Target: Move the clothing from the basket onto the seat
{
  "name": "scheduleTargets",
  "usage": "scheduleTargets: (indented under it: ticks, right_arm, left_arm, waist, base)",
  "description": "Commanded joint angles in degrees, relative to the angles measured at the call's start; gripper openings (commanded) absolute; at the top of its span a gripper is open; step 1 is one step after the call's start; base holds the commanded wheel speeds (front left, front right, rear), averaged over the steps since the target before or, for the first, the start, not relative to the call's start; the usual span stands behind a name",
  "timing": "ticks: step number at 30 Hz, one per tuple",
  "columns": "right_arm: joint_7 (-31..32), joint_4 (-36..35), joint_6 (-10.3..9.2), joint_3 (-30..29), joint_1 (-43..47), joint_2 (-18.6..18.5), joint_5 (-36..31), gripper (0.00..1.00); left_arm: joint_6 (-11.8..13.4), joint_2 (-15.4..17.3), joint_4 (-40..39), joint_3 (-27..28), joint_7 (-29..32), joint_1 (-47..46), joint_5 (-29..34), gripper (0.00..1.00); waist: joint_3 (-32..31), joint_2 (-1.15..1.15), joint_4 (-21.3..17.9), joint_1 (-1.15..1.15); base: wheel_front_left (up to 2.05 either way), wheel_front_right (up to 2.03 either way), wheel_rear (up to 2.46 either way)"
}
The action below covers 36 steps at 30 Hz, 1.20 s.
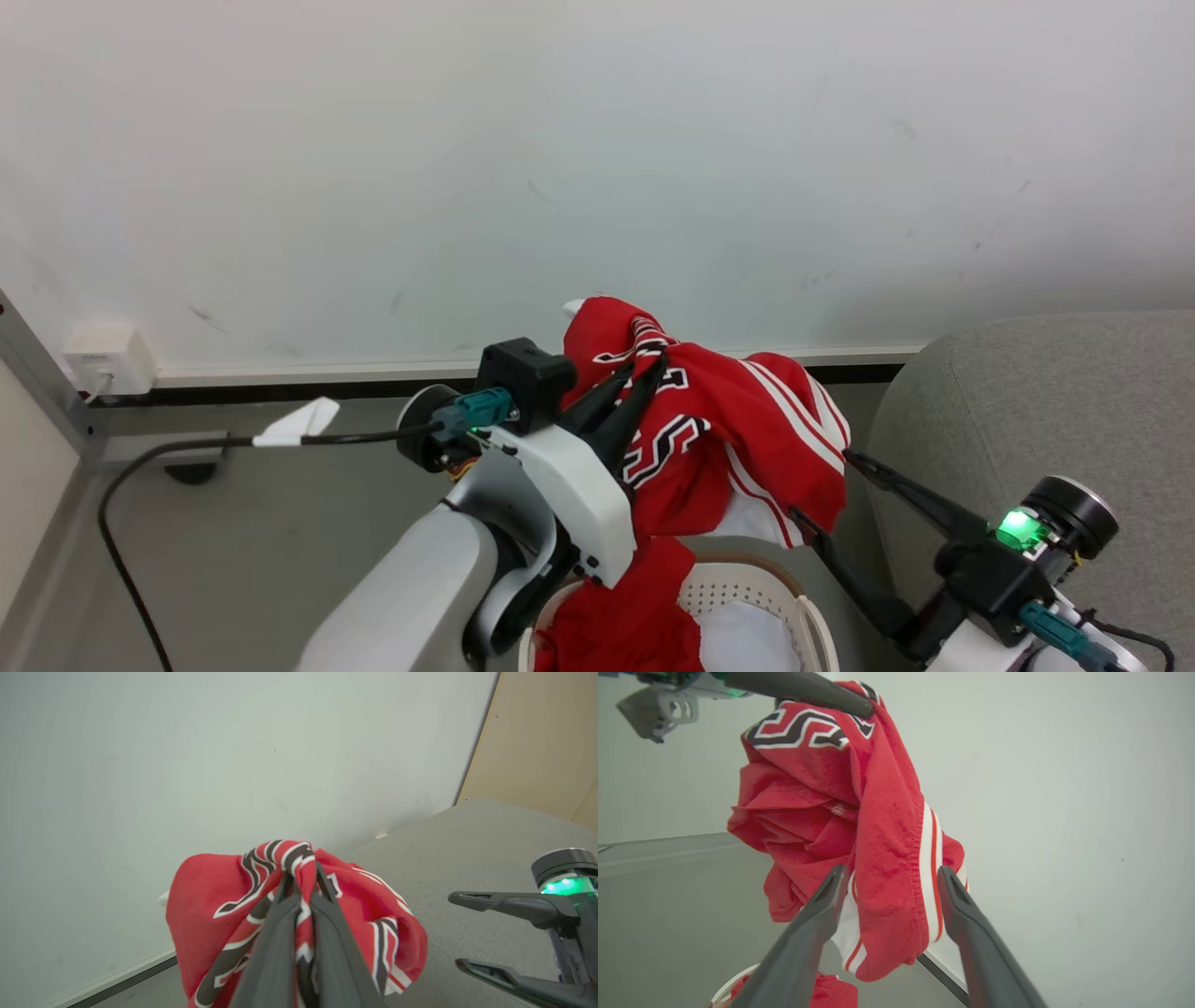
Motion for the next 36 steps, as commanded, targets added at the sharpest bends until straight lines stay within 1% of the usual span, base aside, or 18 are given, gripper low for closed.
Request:
scheduleTargets:
  ticks: [1, 7, 11, 13, 14, 15, 17, 19, 22, 30, 31, 33, 34, 36]
  right_arm:
    - [-0.26, 2.87, -0.12, 2.81, -3.26, 0.47, -1.04, 1.00]
    - [-1.66, 14.92, -0.12, 10.29, -12.71, 5.06, -4.14, 1.00]
    - [-2.76, 23.38, -0.12, 13.28, -17.65, 9.56, -6.50, 1.00]
    - [-2.97, 27.36, -0.12, 15.15, -18.98, 11.76, -6.47, 1.00]
    - [-3.12, 29.05, -0.12, 16.15, -19.63, 12.87, -5.97, 0.40]
    - [-3.32, 30.31, -0.12, 16.30, -20.42, 13.87, -5.05, 0.00]
    - [-3.41, 32.09, -0.12, 15.88, -21.11, 15.35, -3.36, 0.00]
    - [-3.48, 31.33, -0.12, 14.32, -21.37, 16.40, -1.66, 0.00]
    - [-3.52, 29.87, -0.12, 12.27, -20.22, 16.91, -0.27, 0.00]
    - [-3.50, 27.83, -0.12, 9.04, -18.03, 16.39, 4.61, 0.00]
    - [-3.50, 27.64, -0.12, 8.66, -17.82, 16.19, 5.35, 0.00]
    - [-3.50, 27.31, -0.12, 7.76, -17.51, 15.63, 6.18, 0.00]
    - [-3.50, 27.14, -0.12, 7.30, -17.43, 15.26, 6.43, 0.00]
    - [-3.50, 26.78, -0.12, 6.38, -17.31, 14.74, 6.87, 0.00]
  left_arm:
    - [-0.46, 0.05, -0.01, -0.54, 0.39, 0.12, -0.06, 0.00]
    - [-1.21, -0.70, 0.34, -2.37, 1.11, 0.33, -0.31, 0.00]
    - [-1.70, -1.07, 0.98, -3.30, 1.76, 0.44, -0.84, 0.00]
    - [-1.99, -1.32, 1.38, -3.62, 1.81, 0.45, -1.09, 0.00]
    - [-2.00, -1.47, 1.66, -3.69, 1.78, 0.44, -1.29, 0.00]
    - [-1.97, -1.61, 1.96, -3.74, 1.74, 0.43, -1.44, 0.00]
    - [-1.81, -1.78, 2.49, -3.77, 1.55, 0.41, -1.70, 0.00]
    - [-1.73, -1.69, 2.85, -3.77, 1.43, 0.44, -1.72, 0.00]
    - [-1.47, -1.26, 3.53, -3.65, 1.27, 0.46, -1.71, 0.00]
    - [-0.89, -0.69, 4.89, -3.44, 0.51, 0.86, -1.62, 0.00]
    - [-0.84, -0.61, 5.06, -3.42, 0.24, 0.90, -1.55, 0.02]
    - [-0.59, -0.43, 5.26, -3.33, -0.54, 0.88, -1.08, 0.71]
    - [-0.35, -0.26, 5.39, -3.27, -1.08, 0.89, -0.65, 1.00]
    - [0.05, 0.00, 5.84, -3.29, -2.02, 0.88, 0.04, 1.00]
  waist:
    - [0.01, 0.00, 0.01, 0.00]
    - [-0.22, 0.00, 0.62, 0.00]
    - [-0.39, 0.00, 1.05, 0.00]
    - [-0.46, 0.00, 1.39, 0.00]
    - [-0.54, 0.00, 1.60, 0.00]
    - [-0.59, 0.00, 1.81, 0.00]
    - [-0.60, 0.00, 2.12, 0.00]
    - [-0.47, 0.00, 2.27, 0.00]
    - [-0.32, 0.00, 2.35, 0.00]
    - [-0.01, 0.00, 1.64, 0.00]
    - [0.05, 0.00, 1.47, 0.00]
    - [0.16, 0.00, 1.14, 0.00]
    - [0.23, 0.00, 0.96, 0.00]
    - [0.39, 0.00, 0.59, 0.00]
  base:
    - [0.00, 0.00, 0.00]
    - [0.00, 0.00, 0.00]
    - [0.00, 0.00, 0.00]
    - [0.00, 0.00, 0.00]
    - [0.00, 0.00, 0.00]
    - [0.00, 0.00, 0.00]
    - [0.00, 0.00, 0.00]
    - [0.00, 0.00, 0.00]
    - [0.00, 0.00, 0.00]
    - [0.00, 0.00, 0.00]
    - [0.00, 0.00, 0.00]
    - [0.00, 0.00, 0.00]
    - [0.00, 0.00, 0.00]
    - [0.00, 0.00, 0.00]
